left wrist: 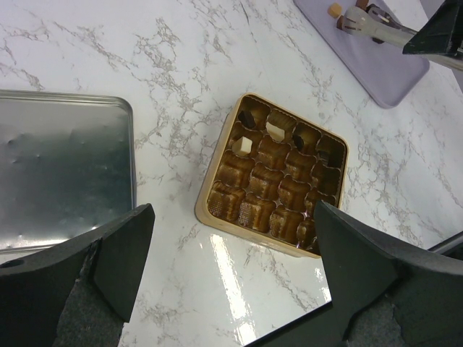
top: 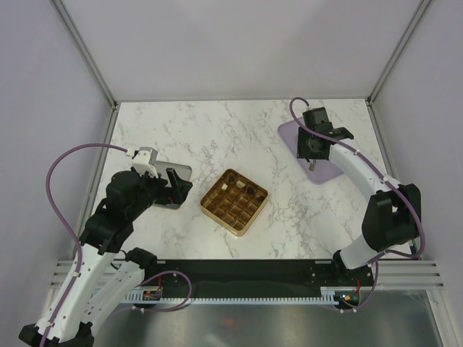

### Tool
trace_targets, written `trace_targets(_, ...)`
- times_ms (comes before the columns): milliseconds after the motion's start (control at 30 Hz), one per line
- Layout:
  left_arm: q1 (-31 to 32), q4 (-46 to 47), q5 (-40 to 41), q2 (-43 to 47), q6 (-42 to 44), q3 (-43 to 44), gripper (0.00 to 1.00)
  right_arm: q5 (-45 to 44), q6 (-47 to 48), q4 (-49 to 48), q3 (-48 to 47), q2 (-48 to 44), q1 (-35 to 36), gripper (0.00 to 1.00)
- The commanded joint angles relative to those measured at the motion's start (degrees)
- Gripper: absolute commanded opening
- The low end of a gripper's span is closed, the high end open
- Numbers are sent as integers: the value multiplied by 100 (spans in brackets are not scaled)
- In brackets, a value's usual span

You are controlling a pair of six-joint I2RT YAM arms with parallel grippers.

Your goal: Pack the chocolate

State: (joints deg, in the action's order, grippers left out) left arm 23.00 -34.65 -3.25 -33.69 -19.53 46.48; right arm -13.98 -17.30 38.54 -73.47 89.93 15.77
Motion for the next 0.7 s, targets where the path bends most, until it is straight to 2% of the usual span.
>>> trace_targets(0,29,3,-9,29,178,-16,100,71,104,-400,61,156,-48,56)
trace_targets(233,29,11,-1,3,169,-16,100,-246,69,-453,43,411,-56,56)
trace_targets(667,29,11,17,-23,178,-16,100,-123,104,-646,-53,833,-56,54)
